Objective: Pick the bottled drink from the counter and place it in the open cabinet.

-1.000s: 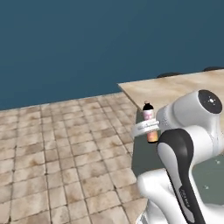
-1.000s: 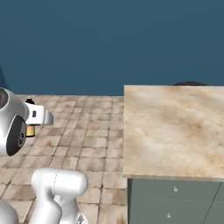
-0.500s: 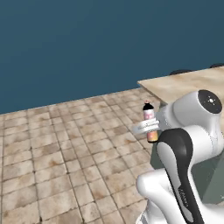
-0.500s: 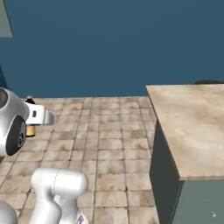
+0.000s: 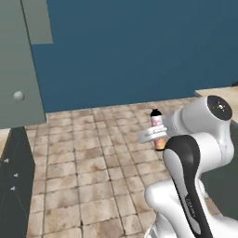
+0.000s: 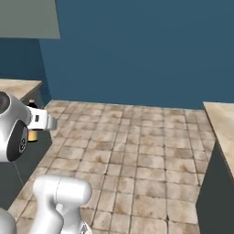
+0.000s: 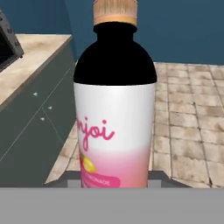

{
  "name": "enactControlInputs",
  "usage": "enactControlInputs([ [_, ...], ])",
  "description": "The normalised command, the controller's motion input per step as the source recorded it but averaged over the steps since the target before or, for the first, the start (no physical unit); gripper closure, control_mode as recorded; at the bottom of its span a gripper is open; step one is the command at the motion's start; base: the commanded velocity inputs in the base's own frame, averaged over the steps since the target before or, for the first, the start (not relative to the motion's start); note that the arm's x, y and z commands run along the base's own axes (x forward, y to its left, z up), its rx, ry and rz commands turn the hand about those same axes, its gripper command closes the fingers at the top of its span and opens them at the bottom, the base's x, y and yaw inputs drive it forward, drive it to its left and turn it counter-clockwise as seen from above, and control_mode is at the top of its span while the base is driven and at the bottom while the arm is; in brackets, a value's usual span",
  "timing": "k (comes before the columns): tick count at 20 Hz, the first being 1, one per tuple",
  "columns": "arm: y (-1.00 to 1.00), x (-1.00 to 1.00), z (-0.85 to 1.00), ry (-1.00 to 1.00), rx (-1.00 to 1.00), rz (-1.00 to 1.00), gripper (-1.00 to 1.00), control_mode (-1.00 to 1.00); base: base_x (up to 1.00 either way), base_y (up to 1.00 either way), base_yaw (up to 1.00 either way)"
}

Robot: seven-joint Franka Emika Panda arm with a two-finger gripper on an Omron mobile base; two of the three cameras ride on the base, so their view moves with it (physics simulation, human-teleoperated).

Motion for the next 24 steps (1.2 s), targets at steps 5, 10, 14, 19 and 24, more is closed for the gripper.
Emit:
enactControlInputs([
  [5, 0.0, 0.0, 0.0, 0.0, 0.0, 0.0, 1.0, 1.0, 0.29, 0.02, 0.28],
  [10, 0.0, 0.0, 0.0, 0.0, 0.0, 0.0, 1.0, 1.0, 1.0, -0.01, 0.12],
  [14, 0.0, 0.0, 0.0, 0.0, 0.0, 0.0, 1.0, 1.0, 0.99, -0.09, 0.05],
  [19, 0.0, 0.0, 0.0, 0.0, 0.0, 0.0, 1.0, 1.0, 0.2, -0.02, 0.21],
  [24, 0.0, 0.0, 0.0, 0.0, 0.0, 0.0, 1.0, 1.0, -0.1, 0.0, 0.48],
])
